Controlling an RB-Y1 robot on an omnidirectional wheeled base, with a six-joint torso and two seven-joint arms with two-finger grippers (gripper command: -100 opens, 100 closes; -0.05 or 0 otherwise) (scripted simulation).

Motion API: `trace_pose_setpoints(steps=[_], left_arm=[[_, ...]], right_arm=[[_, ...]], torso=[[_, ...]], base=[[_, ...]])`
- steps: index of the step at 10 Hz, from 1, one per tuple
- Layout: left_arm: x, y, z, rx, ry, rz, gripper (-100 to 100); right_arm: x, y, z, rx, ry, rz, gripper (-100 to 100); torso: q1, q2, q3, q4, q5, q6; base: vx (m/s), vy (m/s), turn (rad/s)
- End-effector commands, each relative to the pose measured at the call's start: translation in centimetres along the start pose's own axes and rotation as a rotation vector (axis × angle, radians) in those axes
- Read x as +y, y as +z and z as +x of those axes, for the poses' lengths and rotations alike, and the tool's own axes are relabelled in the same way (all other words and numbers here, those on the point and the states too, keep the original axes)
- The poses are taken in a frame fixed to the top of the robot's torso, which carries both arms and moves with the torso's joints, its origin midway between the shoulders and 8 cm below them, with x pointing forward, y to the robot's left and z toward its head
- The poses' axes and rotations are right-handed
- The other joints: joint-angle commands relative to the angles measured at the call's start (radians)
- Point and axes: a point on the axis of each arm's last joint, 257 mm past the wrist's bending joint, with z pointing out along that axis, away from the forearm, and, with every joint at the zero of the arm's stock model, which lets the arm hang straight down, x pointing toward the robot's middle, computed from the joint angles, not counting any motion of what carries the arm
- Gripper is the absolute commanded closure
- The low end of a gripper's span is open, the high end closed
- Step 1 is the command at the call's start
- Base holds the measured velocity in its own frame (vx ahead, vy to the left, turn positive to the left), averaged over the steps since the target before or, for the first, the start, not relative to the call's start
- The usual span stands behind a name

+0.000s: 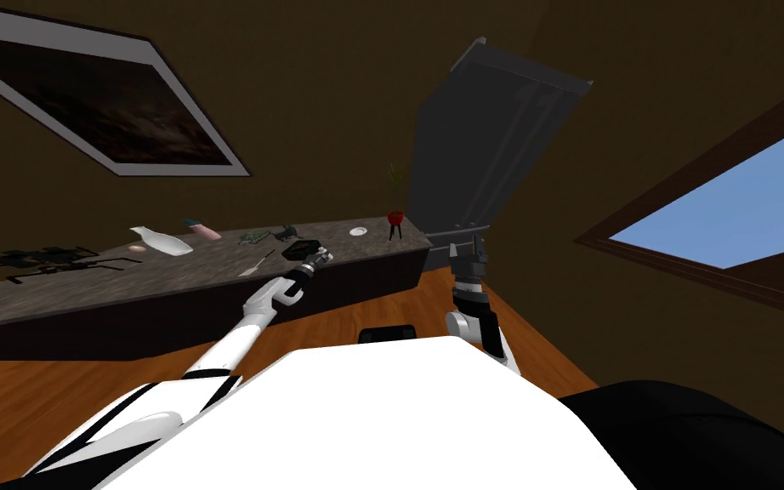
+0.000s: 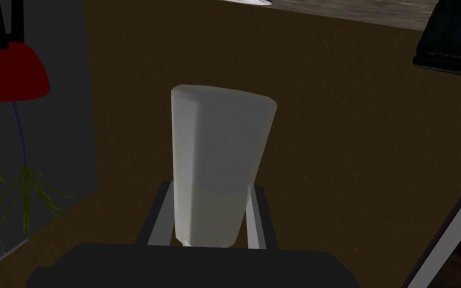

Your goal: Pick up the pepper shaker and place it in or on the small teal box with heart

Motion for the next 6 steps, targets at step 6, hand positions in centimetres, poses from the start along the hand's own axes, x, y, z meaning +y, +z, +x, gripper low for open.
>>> trace_pose_setpoints(steps=[6], left_arm=[[4.3,-0.1,-3.2,-0.002,0.002,-0.057,100]], right_arm=[[0.0,0.0,0.0,0.0,0.0,0.0,0]], torso=[[0.01,-0.006,-0.003,-0.001,0.002,0.002]], base=[[-0.04,0.137,-0.095]])
